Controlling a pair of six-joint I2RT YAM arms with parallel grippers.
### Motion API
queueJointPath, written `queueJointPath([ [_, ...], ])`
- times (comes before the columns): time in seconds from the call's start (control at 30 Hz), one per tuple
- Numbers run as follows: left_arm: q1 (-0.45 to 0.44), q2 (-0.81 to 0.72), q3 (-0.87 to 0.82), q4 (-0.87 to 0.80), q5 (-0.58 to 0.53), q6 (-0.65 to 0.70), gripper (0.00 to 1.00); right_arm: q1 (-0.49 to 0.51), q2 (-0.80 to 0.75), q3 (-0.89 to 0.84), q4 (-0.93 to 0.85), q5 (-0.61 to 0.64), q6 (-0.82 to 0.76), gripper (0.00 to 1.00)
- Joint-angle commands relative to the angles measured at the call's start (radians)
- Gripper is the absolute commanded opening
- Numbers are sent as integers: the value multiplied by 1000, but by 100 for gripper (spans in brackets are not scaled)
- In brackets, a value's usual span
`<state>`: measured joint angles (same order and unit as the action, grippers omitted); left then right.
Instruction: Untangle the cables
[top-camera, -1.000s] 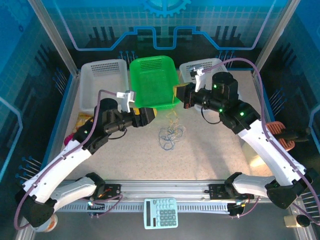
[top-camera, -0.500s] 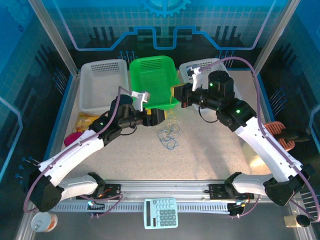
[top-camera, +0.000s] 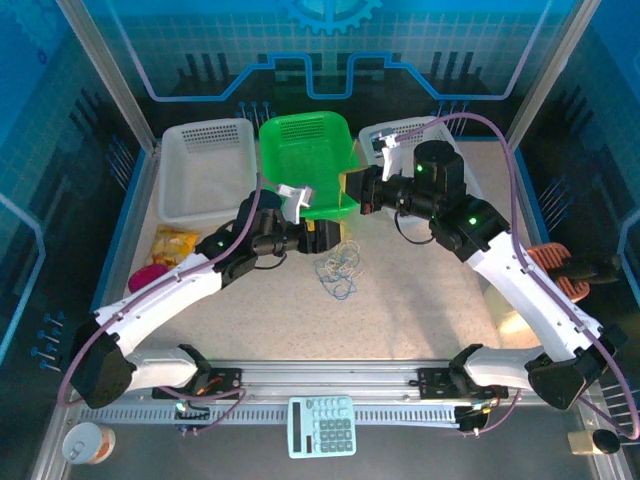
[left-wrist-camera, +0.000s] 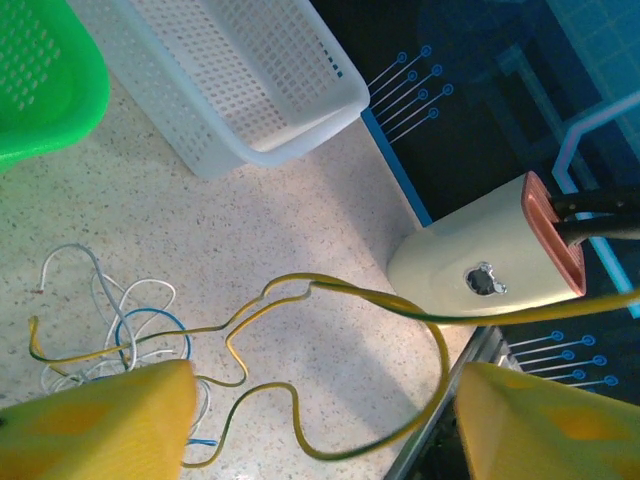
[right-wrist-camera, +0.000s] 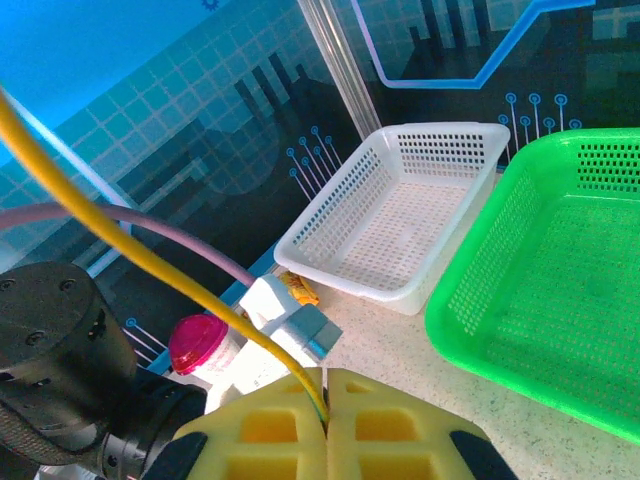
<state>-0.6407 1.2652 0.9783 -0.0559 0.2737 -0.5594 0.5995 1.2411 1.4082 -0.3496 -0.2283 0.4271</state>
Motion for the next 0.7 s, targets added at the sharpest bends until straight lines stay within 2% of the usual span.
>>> queueJointPath([
  [0.0,-8,24,8,52,-1,-2,45,15,-8,38,18,-12,15,0],
  [0.07,-8,34,7,59,3,-8,16,16,-11,47,15,-9,15,0],
  [0.1,-8,40,5,62,5,-10,5,14,-13,55,11,-4,14,0],
  [0.13,-8,43,2,62,7,-12,0,16,-15,66,6,5,10,0],
  [0.4,-9,46,-81,104,7,-40,0,8,-20,182,9,47,5,0],
  [0.67,-9,63,-148,127,1,-48,0,-22,-26,273,104,37,60,0],
])
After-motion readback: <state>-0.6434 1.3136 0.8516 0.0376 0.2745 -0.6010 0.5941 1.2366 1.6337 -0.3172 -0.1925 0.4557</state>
